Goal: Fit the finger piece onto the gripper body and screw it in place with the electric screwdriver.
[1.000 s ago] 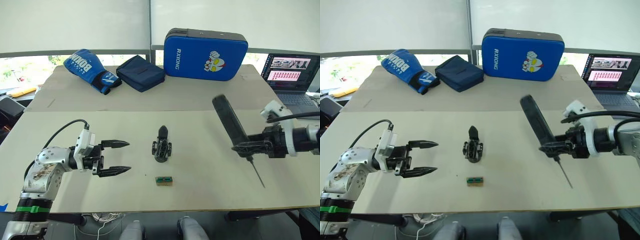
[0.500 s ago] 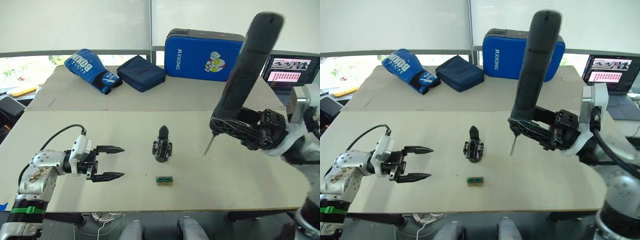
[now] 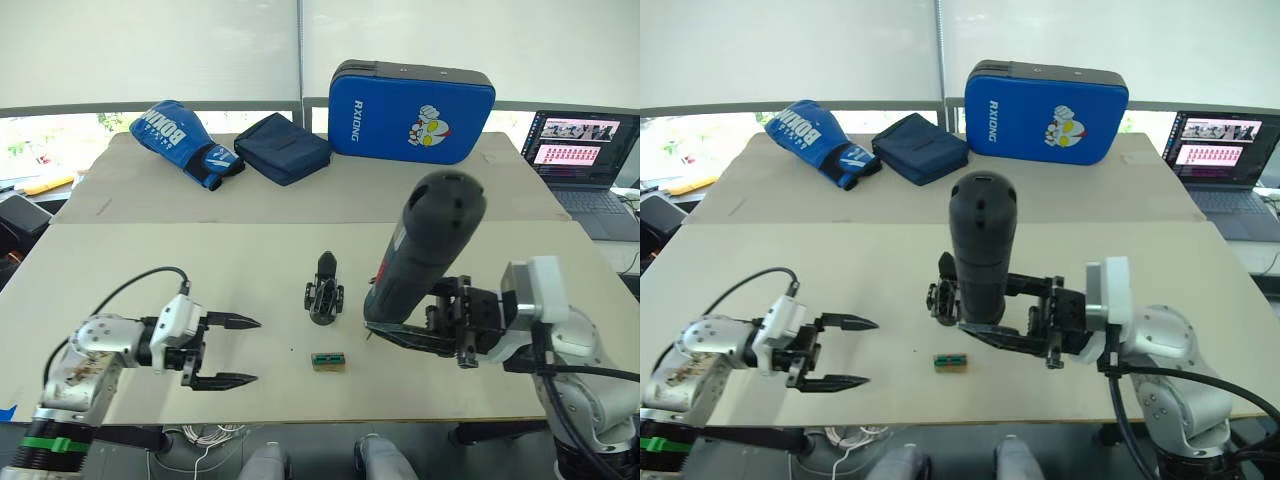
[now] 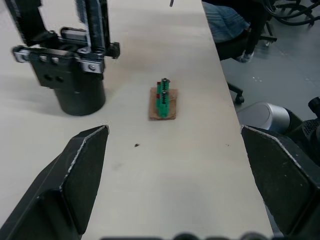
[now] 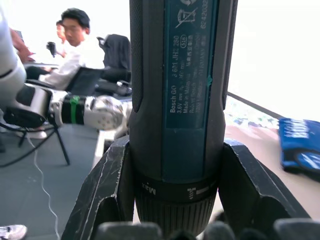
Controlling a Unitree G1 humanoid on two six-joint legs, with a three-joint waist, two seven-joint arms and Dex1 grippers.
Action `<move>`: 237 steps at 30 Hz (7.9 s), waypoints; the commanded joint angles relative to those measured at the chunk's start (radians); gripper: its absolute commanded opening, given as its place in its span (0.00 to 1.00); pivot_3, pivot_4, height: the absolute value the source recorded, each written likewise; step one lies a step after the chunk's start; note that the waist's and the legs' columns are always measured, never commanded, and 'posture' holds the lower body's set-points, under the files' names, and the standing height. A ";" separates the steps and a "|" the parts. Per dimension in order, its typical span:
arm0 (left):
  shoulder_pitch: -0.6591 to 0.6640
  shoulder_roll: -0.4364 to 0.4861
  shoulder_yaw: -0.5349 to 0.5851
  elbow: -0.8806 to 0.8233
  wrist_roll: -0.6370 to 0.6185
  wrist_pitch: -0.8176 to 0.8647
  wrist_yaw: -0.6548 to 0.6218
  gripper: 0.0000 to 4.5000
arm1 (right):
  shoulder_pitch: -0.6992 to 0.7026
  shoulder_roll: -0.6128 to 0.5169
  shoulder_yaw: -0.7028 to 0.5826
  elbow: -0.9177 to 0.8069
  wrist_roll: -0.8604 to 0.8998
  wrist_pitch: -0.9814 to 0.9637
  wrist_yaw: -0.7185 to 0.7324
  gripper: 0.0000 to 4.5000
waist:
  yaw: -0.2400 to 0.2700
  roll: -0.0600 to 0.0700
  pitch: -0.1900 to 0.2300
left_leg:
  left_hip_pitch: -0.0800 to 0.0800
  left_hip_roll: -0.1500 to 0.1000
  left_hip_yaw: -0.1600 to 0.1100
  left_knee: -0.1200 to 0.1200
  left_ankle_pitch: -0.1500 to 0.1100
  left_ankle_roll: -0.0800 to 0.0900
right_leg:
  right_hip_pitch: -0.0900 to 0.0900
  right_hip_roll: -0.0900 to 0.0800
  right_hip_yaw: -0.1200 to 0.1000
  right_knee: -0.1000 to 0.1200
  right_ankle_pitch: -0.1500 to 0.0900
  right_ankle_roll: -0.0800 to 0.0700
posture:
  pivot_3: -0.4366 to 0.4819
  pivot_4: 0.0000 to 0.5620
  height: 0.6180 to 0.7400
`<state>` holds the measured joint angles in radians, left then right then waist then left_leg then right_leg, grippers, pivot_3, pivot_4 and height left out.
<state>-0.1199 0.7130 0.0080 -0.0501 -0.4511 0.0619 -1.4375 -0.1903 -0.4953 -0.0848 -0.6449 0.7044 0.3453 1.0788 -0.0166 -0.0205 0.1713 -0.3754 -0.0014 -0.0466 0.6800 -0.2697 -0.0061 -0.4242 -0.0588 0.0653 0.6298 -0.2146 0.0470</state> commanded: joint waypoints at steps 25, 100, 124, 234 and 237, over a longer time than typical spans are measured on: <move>-0.078 -0.240 -0.255 0.133 0.212 -0.148 0.199 1.00 | -0.017 0.053 0.179 0.147 -0.127 -0.192 0.010 0.42 | 0.002 0.000 0.000 | 0.001 -0.001 0.000 0.000 0.000 0.000 | 0.001 0.000 0.000 0.001 0.000 0.000 | 0.48 0.27 1.00; -0.042 -0.281 -0.325 0.146 0.261 -0.171 0.239 1.00 | -0.009 0.029 0.204 0.229 -0.132 -0.216 0.055 0.42 | 0.004 0.001 -0.002 | 0.004 -0.001 0.000 0.000 0.000 0.000 | 0.004 -0.001 0.000 0.000 0.000 0.000 | 0.48 0.27 1.00; -0.042 -0.285 -0.328 0.134 0.263 -0.153 0.252 1.00 | -0.043 0.040 0.198 0.240 -0.118 -0.216 0.036 0.42 | 0.004 0.001 -0.002 | 0.004 -0.001 0.000 0.000 0.000 0.000 | 0.004 -0.001 0.000 0.000 0.000 0.000 | 0.48 0.27 1.00; -0.046 -0.082 0.000 -0.025 -0.141 0.016 0.108 1.00 | -0.083 -0.144 -0.064 0.132 0.116 -0.015 -0.046 0.42 | 0.001 0.000 -0.001 | 0.003 0.000 0.000 0.000 0.000 0.000 | 0.002 0.000 0.000 0.000 0.000 0.000 | 0.48 0.27 1.00; -0.068 -0.051 0.035 -0.048 -0.184 0.094 0.113 1.00 | -0.128 -0.162 -0.100 0.168 0.134 0.006 -0.064 0.42 | 0.000 0.000 -0.001 | 0.003 0.000 0.000 0.000 0.000 0.000 | 0.002 0.000 0.000 0.000 0.000 0.000 | 0.48 0.27 1.00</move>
<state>-0.1705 0.6458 0.0085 -0.0588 -0.5940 0.1192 -1.3300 -0.2802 -0.6526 -0.1253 -0.4679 0.7913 0.3525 1.0302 -0.0169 -0.0205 0.1703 -0.3726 -0.0016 -0.0470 0.6798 -0.2698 -0.0061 -0.4218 -0.0589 0.0655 0.6298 -0.2147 0.0472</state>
